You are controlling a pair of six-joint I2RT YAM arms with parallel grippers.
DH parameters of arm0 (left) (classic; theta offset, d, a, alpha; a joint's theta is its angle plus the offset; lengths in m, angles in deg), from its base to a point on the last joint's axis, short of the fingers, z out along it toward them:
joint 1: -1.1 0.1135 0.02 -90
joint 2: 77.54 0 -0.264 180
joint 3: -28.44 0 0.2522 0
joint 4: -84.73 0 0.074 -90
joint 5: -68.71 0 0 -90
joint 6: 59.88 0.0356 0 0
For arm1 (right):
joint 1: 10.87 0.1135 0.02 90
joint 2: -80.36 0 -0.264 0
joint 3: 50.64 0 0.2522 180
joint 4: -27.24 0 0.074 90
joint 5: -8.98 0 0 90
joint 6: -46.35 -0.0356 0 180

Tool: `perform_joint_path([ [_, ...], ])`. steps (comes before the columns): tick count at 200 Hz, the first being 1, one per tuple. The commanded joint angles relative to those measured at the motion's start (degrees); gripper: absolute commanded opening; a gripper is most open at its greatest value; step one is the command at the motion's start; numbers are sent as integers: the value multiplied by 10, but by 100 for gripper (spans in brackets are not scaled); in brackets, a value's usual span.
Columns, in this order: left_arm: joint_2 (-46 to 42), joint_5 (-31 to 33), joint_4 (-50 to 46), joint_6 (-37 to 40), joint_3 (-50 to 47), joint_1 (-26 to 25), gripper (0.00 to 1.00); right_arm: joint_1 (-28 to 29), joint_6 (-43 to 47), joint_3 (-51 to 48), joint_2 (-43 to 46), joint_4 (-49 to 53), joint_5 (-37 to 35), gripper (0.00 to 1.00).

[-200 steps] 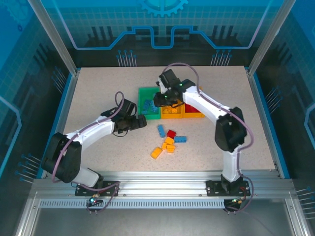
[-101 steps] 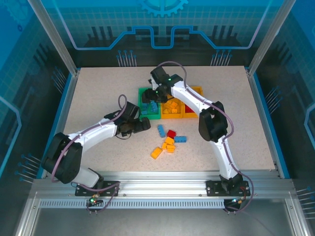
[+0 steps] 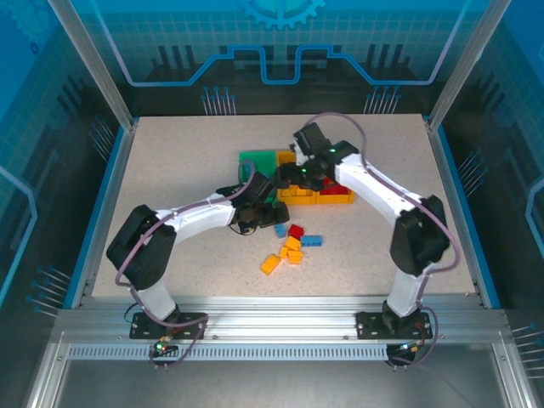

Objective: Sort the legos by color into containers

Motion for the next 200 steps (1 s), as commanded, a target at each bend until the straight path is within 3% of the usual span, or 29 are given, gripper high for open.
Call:
perform_joint_path([
  [1, 25, -17, -33, -22, 31, -7, 93, -31, -5, -68, 52, -9, -38, 79],
  [37, 55, -14, -45, -27, 60, -11, 88, -87, -21, -175, 144, -29, -55, 80],
  [83, 85, -9, -52, -25, 78, -12, 64, -130, 2, -249, 221, -12, -102, 84],
  [122, 104, -10, -50, -24, 86, -14, 57, -162, 6, -310, 259, -9, -100, 86],
  [165, 113, -7, -53, -20, 95, -15, 32, -170, 3, -352, 281, -6, -94, 86],
  [200, 77, 13, -59, -9, 96, -12, 24, -146, 7, -376, 290, -19, -79, 85],
])
